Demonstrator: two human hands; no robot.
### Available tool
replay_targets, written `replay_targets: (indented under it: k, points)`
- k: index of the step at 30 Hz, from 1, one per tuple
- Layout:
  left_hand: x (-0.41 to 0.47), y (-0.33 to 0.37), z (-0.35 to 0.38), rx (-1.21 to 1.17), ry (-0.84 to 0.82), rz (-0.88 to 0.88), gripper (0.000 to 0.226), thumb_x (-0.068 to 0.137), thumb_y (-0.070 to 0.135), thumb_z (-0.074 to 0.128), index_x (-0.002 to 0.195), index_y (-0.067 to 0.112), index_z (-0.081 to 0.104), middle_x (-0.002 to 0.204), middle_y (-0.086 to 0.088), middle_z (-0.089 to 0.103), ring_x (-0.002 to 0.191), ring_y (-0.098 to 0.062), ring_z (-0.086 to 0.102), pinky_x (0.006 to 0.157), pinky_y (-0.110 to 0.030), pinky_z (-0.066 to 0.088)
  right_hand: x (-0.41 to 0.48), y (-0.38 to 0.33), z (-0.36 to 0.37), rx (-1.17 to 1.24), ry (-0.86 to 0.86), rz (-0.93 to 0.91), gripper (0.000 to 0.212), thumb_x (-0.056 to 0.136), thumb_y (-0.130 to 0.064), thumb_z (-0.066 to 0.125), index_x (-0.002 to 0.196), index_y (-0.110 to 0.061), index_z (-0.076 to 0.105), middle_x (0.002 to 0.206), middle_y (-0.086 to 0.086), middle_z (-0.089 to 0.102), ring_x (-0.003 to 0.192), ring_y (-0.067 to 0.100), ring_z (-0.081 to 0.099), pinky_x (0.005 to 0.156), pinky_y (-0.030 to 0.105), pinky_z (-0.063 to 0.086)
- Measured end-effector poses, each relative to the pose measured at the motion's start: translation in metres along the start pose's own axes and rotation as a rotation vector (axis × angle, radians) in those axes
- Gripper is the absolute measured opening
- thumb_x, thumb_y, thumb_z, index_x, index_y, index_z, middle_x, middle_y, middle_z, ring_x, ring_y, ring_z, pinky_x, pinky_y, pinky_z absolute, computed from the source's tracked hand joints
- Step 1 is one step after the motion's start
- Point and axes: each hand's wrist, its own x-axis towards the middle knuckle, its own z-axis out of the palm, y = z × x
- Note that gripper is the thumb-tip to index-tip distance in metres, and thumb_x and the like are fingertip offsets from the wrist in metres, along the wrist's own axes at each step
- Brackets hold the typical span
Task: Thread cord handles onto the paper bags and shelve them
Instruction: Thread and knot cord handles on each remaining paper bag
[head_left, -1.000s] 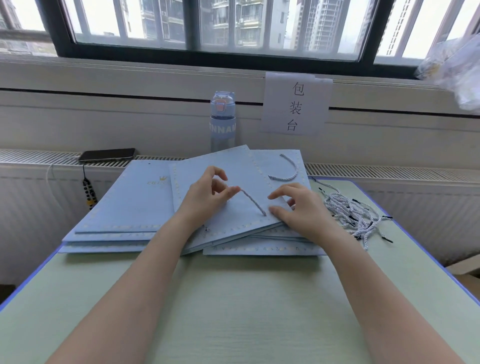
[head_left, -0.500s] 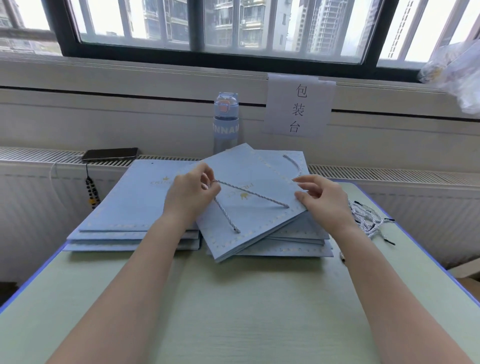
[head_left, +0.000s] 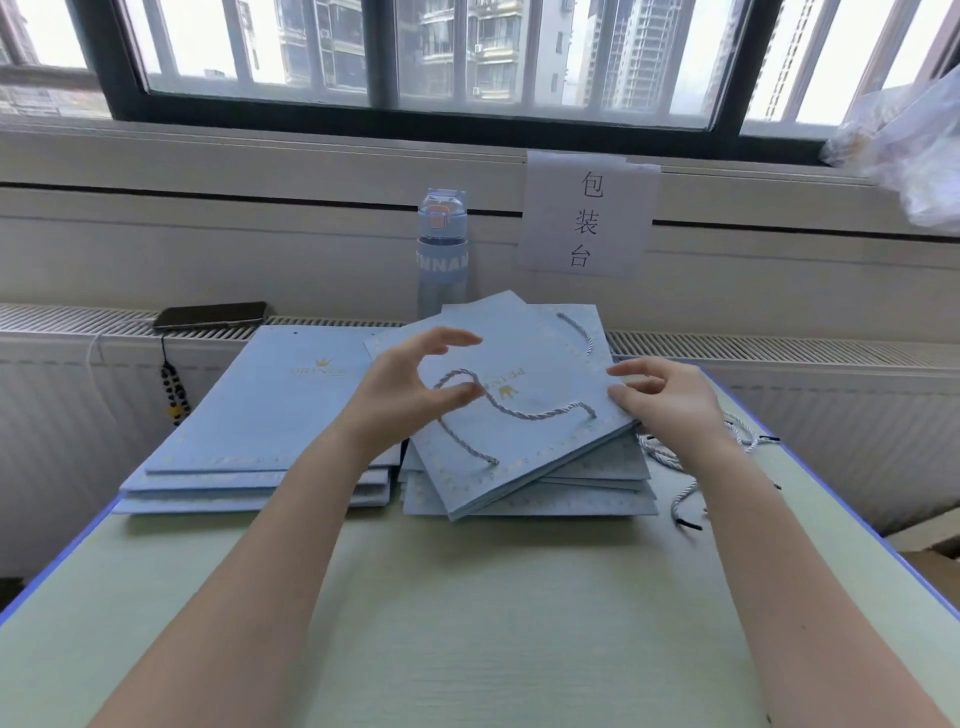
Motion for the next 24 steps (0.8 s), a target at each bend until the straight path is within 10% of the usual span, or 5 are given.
replay_targets:
  k: [7,11,24]
  points:
    - [0.006,0.003,-0.003,-0.459,0.328,-0.182,0.032,0.085,-0.003,0.06,0.093,0.028,0.066,0.106,0.01,0.067,0.101,-0.003,0.059,0.085,-0.018,0.041,-0.003,-0.016,-0.006,0.576,0.11,-0.021,0.014,0.089,-0.005,0.059,0.085,-0.017,0.066,0.063,-0.01,0.066,0.055,0.001,0.058,0.049,0.014,0.047]
    - [0.005,-0.01,-0.012,-0.447,0.086,-0.354,0.032,0.083,0.006,0.068,0.106,0.028,0.062,0.118,0.005,0.061,0.106,-0.006,0.056,0.097,-0.026,0.04,-0.002,-0.016,-0.005,0.572,0.156,-0.019,0.02,0.089,-0.002,0.057,0.083,-0.018,0.068,0.077,-0.005,0.067,0.06,0.002,0.06,0.052,0.014,0.047]
    - [-0.01,0.037,0.007,-0.137,0.001,0.311,0.063,0.061,0.065,0.073,0.115,0.037,0.058,0.125,0.013,0.059,0.124,-0.003,0.048,0.108,-0.024,0.033,0.006,-0.005,-0.005,0.442,0.548,-0.04,0.014,0.073,-0.017,0.058,0.071,-0.027,0.067,0.075,0.003,0.067,0.067,0.014,0.059,0.068,0.036,0.049]
